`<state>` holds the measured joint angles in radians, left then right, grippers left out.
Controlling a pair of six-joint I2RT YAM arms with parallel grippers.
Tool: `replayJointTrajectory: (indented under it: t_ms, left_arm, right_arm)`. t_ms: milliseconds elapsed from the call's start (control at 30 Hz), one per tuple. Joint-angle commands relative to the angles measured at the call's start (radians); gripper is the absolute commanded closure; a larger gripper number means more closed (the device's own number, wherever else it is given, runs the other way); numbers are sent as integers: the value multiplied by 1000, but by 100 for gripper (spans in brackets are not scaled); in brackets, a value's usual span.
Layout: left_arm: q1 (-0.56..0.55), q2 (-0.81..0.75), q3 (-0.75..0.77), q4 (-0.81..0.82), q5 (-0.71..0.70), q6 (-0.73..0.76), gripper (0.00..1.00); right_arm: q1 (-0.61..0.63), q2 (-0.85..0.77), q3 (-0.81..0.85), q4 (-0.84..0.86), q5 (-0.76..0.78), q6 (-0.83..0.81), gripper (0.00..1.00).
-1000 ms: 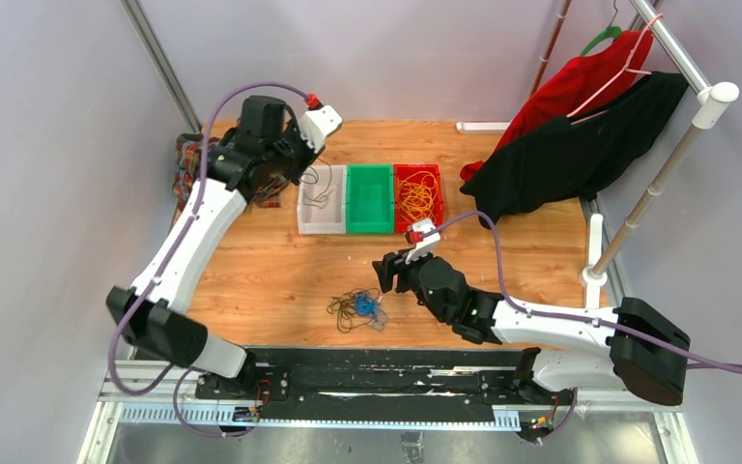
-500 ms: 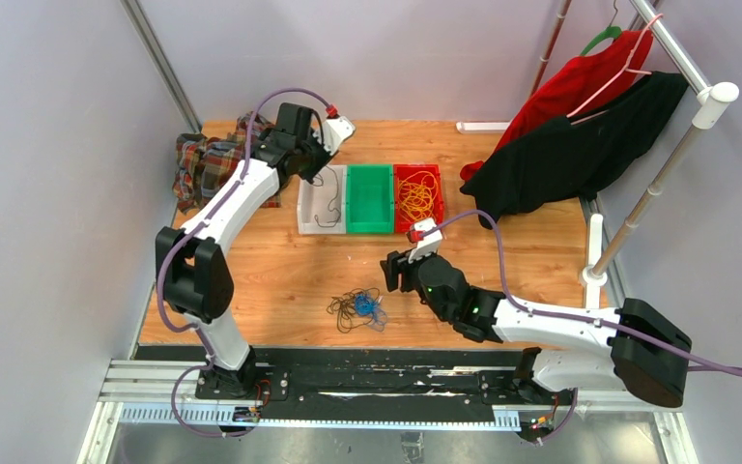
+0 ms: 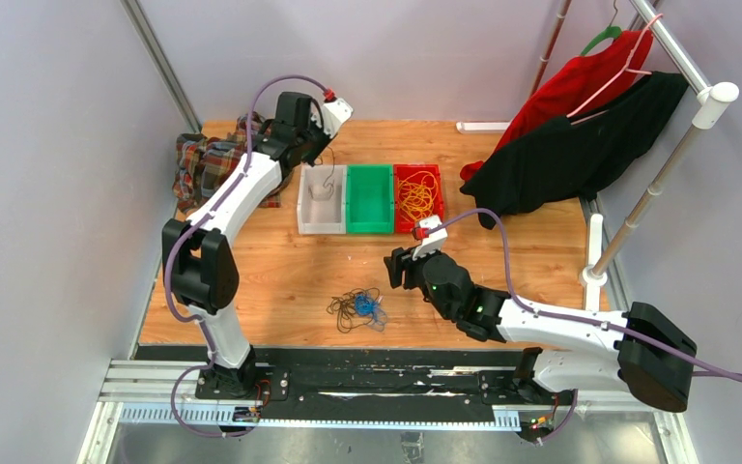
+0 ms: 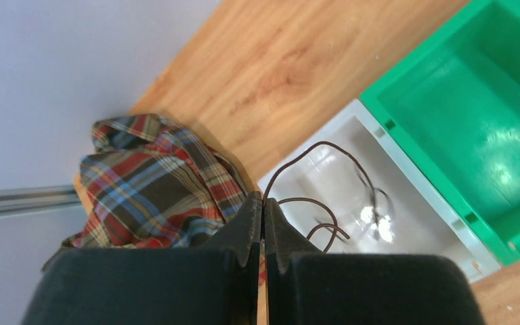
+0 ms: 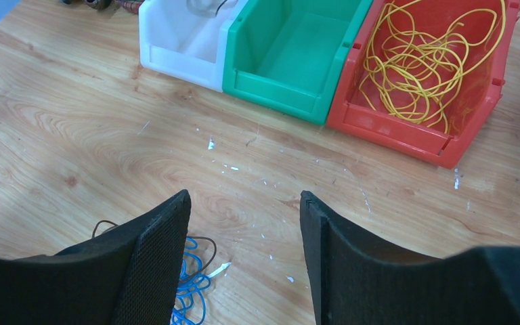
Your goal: Untangle the cables
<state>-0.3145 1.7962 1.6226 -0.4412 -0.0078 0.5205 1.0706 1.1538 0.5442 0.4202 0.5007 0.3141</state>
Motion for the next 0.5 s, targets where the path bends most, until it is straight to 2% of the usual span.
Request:
replayJointTrajectory:
  t_ms: [0, 300, 400, 467]
  left_arm:
    - [7, 3, 10, 74, -24, 6, 100]
    - [3, -2, -178, 78, -11, 15, 97]
    - [3, 14, -209, 62, -5, 15, 87]
    - [3, 29, -212, 47, -3, 12, 74]
  right_arm:
    - [-10, -2, 7, -3, 17, 11, 40]
    - [-12, -12, -6, -3, 26, 12, 41]
    - [-13, -11, -1, -3, 24, 12, 41]
    - [-14, -9, 3, -3, 23, 11, 41]
